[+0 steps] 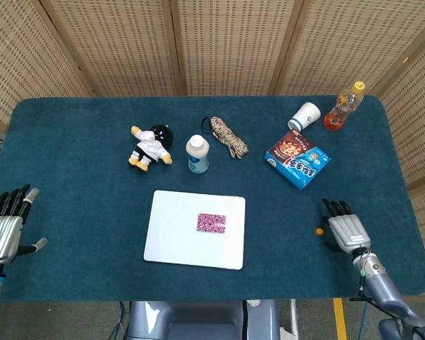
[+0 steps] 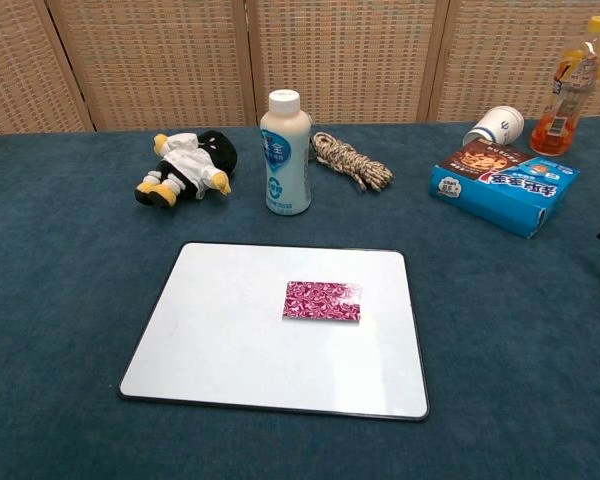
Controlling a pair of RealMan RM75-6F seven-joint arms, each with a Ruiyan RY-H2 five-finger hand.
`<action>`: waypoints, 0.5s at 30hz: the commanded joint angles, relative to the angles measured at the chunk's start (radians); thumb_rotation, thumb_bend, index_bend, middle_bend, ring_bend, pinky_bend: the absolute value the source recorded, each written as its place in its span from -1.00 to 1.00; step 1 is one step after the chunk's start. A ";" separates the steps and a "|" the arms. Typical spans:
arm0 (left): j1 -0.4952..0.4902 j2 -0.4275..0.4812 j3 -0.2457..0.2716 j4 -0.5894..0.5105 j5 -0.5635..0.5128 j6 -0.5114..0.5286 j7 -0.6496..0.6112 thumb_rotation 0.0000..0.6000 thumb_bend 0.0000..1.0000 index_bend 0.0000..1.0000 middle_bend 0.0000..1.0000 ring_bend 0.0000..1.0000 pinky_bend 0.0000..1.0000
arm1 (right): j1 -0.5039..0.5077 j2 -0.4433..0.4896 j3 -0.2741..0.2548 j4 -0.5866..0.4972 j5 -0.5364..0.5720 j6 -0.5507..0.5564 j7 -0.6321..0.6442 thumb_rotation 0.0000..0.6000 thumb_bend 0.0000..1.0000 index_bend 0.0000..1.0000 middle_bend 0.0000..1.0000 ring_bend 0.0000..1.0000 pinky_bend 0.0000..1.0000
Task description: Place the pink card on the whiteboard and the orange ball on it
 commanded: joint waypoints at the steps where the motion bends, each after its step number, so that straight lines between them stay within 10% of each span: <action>1: 0.000 0.000 0.000 -0.001 0.000 0.000 0.002 1.00 -1.00 -1.00 -1.00 -1.00 -1.00 | -0.003 -0.011 0.012 0.014 -0.009 -0.005 0.015 1.00 -0.40 -0.14 -1.00 -1.00 -1.00; 15: -0.003 -0.005 0.001 0.001 -0.006 -0.005 0.012 1.00 -1.00 -1.00 -1.00 -1.00 -1.00 | -0.004 -0.031 0.049 0.038 -0.012 -0.045 -0.005 1.00 -0.38 -0.14 -1.00 -1.00 -1.00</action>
